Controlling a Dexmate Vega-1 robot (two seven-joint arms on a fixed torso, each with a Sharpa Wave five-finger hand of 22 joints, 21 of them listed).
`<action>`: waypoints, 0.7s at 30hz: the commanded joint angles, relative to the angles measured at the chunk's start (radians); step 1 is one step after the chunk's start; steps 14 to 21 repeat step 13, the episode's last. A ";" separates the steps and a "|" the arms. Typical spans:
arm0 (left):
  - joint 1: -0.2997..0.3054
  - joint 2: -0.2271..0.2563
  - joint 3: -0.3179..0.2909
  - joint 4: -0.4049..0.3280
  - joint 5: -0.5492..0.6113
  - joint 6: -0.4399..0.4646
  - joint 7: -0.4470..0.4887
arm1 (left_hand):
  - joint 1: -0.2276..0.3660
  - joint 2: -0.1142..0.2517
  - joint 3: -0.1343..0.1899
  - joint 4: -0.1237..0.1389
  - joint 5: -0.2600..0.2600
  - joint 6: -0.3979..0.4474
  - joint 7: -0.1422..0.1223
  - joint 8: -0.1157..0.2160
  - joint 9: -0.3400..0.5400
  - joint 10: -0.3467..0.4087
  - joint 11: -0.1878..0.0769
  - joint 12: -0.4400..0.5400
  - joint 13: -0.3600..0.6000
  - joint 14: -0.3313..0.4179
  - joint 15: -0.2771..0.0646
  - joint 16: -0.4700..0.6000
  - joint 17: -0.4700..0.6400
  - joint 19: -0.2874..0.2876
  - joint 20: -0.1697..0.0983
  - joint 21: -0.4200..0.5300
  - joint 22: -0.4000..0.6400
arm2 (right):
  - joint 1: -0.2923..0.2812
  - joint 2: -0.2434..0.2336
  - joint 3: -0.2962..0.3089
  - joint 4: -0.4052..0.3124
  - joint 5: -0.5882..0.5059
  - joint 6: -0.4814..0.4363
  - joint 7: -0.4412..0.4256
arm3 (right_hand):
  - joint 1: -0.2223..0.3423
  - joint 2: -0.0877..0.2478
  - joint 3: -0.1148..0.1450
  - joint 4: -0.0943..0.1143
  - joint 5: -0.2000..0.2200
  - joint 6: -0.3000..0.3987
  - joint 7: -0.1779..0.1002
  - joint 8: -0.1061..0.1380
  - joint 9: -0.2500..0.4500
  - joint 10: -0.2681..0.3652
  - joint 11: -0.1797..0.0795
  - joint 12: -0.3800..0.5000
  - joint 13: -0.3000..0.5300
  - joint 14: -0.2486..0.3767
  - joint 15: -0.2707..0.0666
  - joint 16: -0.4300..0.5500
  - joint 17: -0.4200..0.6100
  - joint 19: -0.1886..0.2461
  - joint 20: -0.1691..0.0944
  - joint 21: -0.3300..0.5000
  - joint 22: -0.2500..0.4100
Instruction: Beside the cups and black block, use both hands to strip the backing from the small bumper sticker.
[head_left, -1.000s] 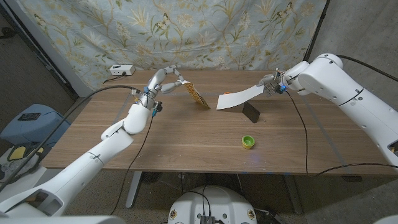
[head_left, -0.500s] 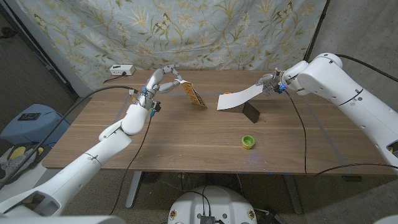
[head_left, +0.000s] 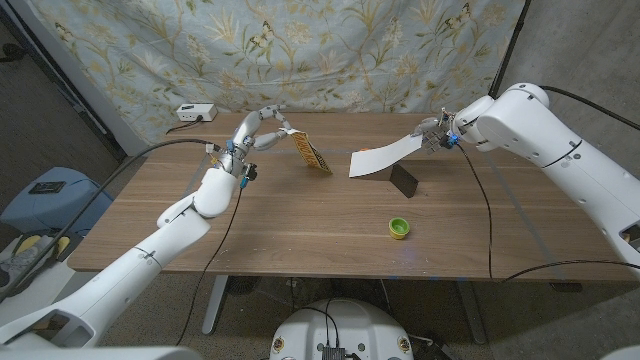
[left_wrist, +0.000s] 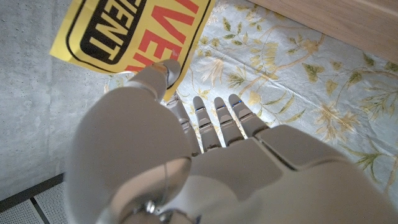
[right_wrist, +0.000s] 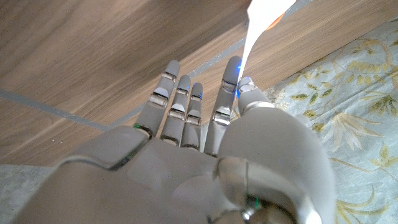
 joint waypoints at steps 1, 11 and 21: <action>-0.010 -0.003 0.005 -0.010 -0.027 0.037 -0.034 | -0.027 0.012 -0.014 0.020 -0.012 -0.026 -0.001 -0.018 -0.012 -0.012 0.011 -0.004 0.006 -0.008 0.013 0.000 0.006 0.000 0.009 -0.003 0.005 | -0.011 -0.003 0.002 0.015 -0.001 0.035 0.011 | -0.009 0.004 -0.010 0.001 -0.004 -0.043 0.002 -0.020 -0.003 0.000 0.000 -0.004 0.005 -0.005 0.005 0.002 0.003 -0.004 0.005 0.000 0.006; -0.013 -0.001 0.006 -0.010 -0.068 0.074 -0.072 | -0.102 0.034 -0.081 0.034 -0.071 -0.251 -0.049 -0.186 -0.110 -0.078 0.030 -0.014 0.002 -0.049 0.037 -0.009 -0.006 -0.028 0.020 -0.012 0.004 | -0.022 0.000 -0.006 0.030 0.004 0.061 0.028 | -0.034 -0.009 -0.027 0.008 -0.004 -0.114 0.014 -0.055 -0.012 -0.018 0.008 -0.010 0.005 -0.014 0.019 -0.005 -0.001 -0.012 0.015 -0.002 0.005; -0.017 -0.003 0.009 0.002 -0.077 0.061 -0.081 | -0.132 0.036 -0.102 0.041 -0.093 -0.296 -0.054 -0.235 -0.142 -0.092 0.039 -0.013 -0.001 -0.059 0.044 -0.010 -0.007 -0.036 0.024 -0.015 0.004 | -0.027 0.005 -0.003 0.028 0.007 0.060 0.024 | -0.036 -0.009 -0.028 0.009 -0.004 -0.117 0.015 -0.057 -0.013 -0.020 0.008 -0.010 0.005 -0.015 0.019 -0.006 -0.002 -0.014 0.014 -0.003 0.005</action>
